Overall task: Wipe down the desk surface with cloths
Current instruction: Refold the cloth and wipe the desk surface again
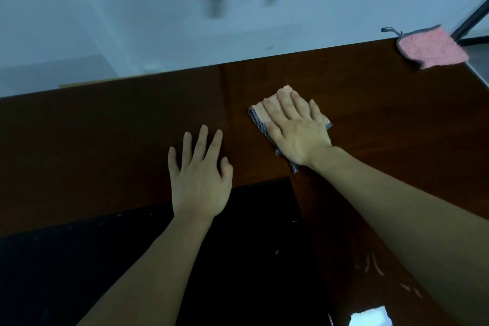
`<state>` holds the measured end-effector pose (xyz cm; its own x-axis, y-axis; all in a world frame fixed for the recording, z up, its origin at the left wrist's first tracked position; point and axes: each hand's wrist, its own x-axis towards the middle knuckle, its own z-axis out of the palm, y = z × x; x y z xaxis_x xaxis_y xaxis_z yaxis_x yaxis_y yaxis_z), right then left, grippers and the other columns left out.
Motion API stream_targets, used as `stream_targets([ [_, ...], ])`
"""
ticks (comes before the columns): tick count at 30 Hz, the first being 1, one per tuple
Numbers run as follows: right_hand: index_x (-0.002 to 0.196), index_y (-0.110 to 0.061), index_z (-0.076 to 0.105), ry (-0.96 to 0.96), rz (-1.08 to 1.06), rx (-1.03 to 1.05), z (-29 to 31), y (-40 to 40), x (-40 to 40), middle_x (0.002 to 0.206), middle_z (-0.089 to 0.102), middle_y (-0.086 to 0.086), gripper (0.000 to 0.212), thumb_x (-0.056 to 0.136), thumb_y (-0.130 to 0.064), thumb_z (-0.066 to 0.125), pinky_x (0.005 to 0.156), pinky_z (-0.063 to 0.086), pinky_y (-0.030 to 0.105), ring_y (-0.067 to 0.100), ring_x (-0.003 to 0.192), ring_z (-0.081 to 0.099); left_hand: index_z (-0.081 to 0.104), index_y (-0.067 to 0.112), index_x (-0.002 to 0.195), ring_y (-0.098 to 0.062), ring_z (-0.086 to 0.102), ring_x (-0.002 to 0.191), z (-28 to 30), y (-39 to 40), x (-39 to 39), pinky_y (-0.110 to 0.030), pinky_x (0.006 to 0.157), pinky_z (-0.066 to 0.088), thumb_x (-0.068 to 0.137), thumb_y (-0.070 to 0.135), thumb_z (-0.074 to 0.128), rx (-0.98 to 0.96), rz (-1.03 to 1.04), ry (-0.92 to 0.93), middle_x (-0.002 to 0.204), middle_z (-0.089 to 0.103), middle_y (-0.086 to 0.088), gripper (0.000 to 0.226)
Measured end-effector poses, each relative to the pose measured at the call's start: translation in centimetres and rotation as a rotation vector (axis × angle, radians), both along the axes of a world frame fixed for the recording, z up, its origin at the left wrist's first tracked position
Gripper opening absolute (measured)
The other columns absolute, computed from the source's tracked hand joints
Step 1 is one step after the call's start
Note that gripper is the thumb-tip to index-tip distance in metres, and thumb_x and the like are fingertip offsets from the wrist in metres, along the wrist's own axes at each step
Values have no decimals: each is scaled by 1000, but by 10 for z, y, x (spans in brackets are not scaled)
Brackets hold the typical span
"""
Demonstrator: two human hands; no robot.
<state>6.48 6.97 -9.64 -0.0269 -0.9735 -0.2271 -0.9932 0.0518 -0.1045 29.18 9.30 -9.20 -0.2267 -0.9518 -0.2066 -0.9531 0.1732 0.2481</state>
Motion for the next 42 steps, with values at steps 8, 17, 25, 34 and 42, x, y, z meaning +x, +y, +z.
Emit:
stream_targets([
  [8, 162, -36, 5, 14, 186, -3, -1, 110, 19, 171, 1, 2, 60, 105, -53, 6, 125, 2, 52, 27, 157, -1, 4, 38, 161, -22, -10, 156, -3, 3, 1, -52, 125, -3, 105, 46, 19, -46, -7, 7, 170, -5, 8, 59],
  [17, 154, -48, -19, 32, 88, 13, 2, 38, -11, 166, -25, -7, 59, 98, -60, -6, 125, -12, 45, 19, 154, -22, 3, 40, 160, -22, -11, 156, -2, 1, 1, -52, 125, -5, 105, 47, 20, -36, -10, 11, 170, -5, 8, 58],
  [25, 157, -43, -16, 7, 72, 30, 2, 58, -6, 168, -22, -3, 65, 94, -59, -12, 125, -11, 48, 22, 154, -22, 1, 40, 160, -20, -13, 155, -3, 3, -1, -52, 125, -6, 105, 46, 19, -33, 5, -9, 169, -8, 9, 58],
  [34, 160, -41, -1, -17, 191, -12, -2, 105, -21, 169, -8, -1, 61, 102, -58, -4, 124, -6, 48, 25, 157, -7, -3, 40, 160, -26, -20, 154, 11, 1, -14, -63, 120, -10, 107, 46, 21, 30, 6, -97, 169, -13, 9, 58],
  [42, 158, -43, -14, 7, 81, 30, 4, 18, -65, 169, -20, -3, 67, 94, -61, -10, 125, -9, 49, 22, 155, -19, 2, 42, 159, -24, -19, 154, 14, 0, -82, -60, 118, -15, 107, 47, 23, 52, 57, 45, 169, -9, 11, 57],
])
